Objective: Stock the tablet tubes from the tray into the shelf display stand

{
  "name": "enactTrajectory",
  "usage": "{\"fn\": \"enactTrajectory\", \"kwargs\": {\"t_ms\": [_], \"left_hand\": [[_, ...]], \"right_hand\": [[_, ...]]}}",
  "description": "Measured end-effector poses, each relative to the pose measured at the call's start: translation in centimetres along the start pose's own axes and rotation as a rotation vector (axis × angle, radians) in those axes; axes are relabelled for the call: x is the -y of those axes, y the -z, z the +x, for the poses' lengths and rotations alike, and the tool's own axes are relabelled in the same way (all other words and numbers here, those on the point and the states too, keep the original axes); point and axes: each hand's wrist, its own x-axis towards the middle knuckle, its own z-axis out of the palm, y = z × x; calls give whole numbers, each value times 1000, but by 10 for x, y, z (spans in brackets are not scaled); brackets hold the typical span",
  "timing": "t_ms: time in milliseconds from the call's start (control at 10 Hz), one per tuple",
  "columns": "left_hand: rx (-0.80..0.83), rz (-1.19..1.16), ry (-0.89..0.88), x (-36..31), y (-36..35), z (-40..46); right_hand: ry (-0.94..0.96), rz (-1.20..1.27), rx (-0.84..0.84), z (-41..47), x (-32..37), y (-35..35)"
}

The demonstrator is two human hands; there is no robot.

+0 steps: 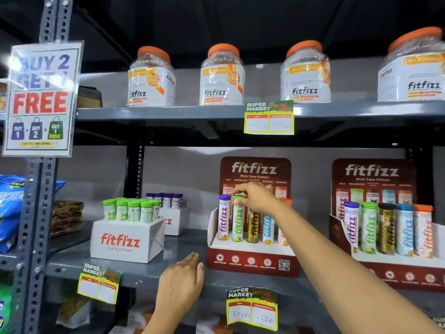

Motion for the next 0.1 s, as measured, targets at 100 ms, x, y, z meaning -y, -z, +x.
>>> {"fn": "enactTrajectory", "kwargs": {"t_ms": [100], "left_hand": [[39,-32,-29,-6,5,14]], "right_hand": [[23,-4,-159,-10,-7,-2]]}}
